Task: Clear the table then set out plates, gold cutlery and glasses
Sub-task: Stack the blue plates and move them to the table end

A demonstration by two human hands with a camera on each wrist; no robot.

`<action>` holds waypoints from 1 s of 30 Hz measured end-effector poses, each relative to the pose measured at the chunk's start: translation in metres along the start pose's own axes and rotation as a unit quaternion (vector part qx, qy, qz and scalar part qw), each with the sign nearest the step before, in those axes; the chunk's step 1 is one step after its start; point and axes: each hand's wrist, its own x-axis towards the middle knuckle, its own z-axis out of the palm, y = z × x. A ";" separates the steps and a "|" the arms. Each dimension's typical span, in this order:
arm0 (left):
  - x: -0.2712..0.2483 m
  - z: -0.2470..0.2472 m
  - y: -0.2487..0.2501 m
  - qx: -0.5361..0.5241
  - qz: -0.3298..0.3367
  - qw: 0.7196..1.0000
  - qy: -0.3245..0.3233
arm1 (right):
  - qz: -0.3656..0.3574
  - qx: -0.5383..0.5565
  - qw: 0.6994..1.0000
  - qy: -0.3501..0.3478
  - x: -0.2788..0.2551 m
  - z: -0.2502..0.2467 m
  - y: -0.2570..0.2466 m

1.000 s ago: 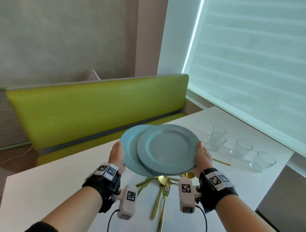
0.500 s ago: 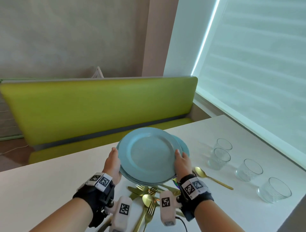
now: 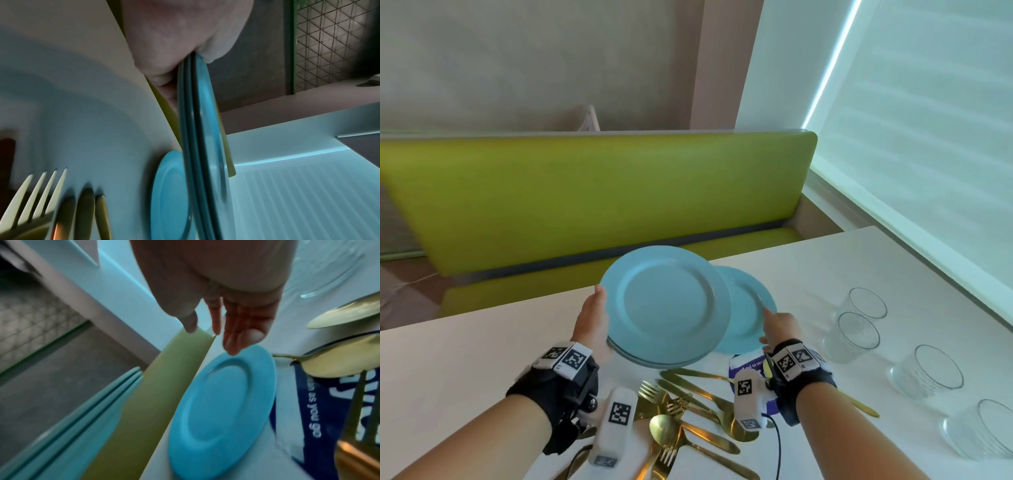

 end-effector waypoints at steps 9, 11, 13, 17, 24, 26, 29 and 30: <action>0.016 0.011 -0.014 -0.015 -0.010 1.000 -0.006 | 0.111 -0.061 0.991 -0.052 0.053 0.015 0.027; 0.016 0.012 -0.015 -0.010 -0.010 1.000 -0.011 | 0.114 -0.036 0.991 -0.054 0.049 0.016 0.028; 0.020 0.013 -0.017 -0.006 -0.017 1.000 -0.009 | 0.114 -0.045 0.991 -0.051 0.046 0.015 0.027; 0.020 0.015 -0.019 -0.007 -0.017 1.000 -0.022 | 0.097 -0.039 0.994 -0.030 0.045 0.015 0.027; 0.015 0.020 -0.020 -0.001 -0.021 0.999 -0.046 | 0.067 0.214 0.975 -0.014 0.034 0.022 0.014; 0.011 0.022 -0.019 0.005 -0.016 0.998 -0.054 | 0.056 0.244 0.968 -0.021 0.024 0.015 0.010; 0.002 0.023 -0.018 0.008 -0.004 0.997 -0.072 | 0.025 0.275 0.961 -0.023 0.011 0.008 0.011; -0.001 0.022 -0.017 0.010 0.002 0.997 -0.080 | 0.021 0.284 0.959 -0.020 0.006 0.008 0.013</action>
